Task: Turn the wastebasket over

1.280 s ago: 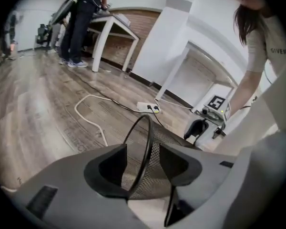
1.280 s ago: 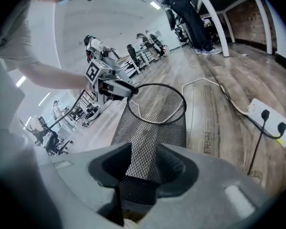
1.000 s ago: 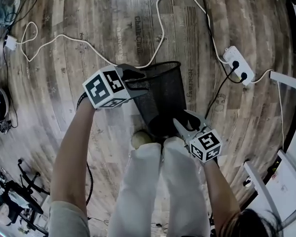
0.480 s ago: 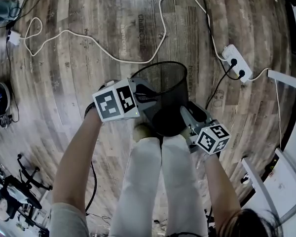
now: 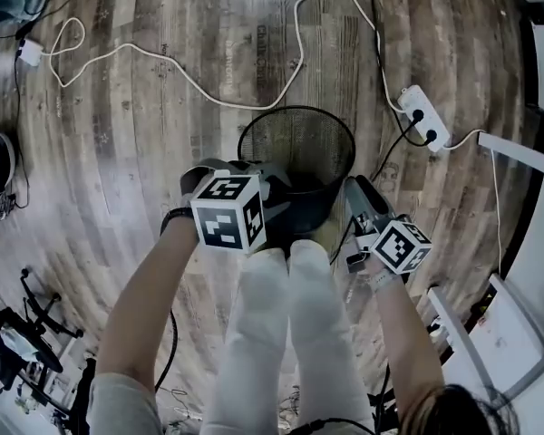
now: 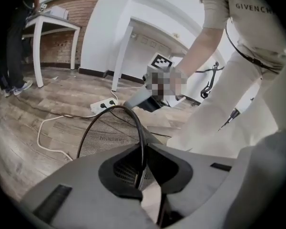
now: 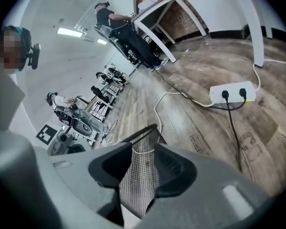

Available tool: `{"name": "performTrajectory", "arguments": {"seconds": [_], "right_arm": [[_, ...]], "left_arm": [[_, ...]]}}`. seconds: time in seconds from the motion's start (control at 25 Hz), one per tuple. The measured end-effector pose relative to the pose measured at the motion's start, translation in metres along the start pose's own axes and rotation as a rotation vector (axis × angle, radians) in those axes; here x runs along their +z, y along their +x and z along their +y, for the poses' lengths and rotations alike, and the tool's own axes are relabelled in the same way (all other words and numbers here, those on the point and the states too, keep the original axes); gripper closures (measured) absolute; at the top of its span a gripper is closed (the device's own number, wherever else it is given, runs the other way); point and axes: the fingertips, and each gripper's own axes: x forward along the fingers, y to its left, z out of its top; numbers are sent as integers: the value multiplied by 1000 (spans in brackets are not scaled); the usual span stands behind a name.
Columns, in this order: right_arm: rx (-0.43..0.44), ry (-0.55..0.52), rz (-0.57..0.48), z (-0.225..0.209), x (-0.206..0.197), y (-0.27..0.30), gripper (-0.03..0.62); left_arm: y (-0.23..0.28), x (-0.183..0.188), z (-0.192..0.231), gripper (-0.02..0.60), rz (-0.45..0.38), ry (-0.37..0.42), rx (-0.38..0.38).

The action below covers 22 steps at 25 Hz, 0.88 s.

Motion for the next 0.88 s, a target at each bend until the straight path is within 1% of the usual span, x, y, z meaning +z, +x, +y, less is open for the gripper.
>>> {"name": "performTrajectory", "arguments": {"seconds": [0.04,0.08,0.2,0.32,0.44,0.52,0.6,0.64,0.72,0.76,0.8,0.88], "right_arm": [[-5,2,-7,-1,5,0,447],[-13,8,-17,-2,11,-1,460],[-26,31,-48,-5,26,-1,461],[-17,19,-40,0,32,1,459],[-17,25,-42,-1,37,0,457],[-26,-1,-22,-2,38,3,457],[-60,-93,53,0,30,11,457],[-95,-157,104,-2,24,14,450],[-168,-292,211,-10,9,20,435],[-185,-342,259,-14,0,22,425],[-184,-370,298,-15,-8,25,398],[-156,-382,355,-12,-23,31,390]], "left_arm": [[0,0,-2,541,17,33,6],[-1,1,-4,543,33,64,9],[-3,2,-12,543,63,152,25],[-4,-3,-22,543,90,228,49],[2,-11,-41,545,126,302,36],[6,-19,-54,549,165,374,17],[11,-26,-70,549,199,440,-17],[13,-30,-77,549,208,457,-35],[16,-39,-90,549,210,450,-59],[16,-44,-94,551,210,438,-65],[16,-50,-98,551,213,431,-69],[16,-61,-105,551,229,439,-79]]}}
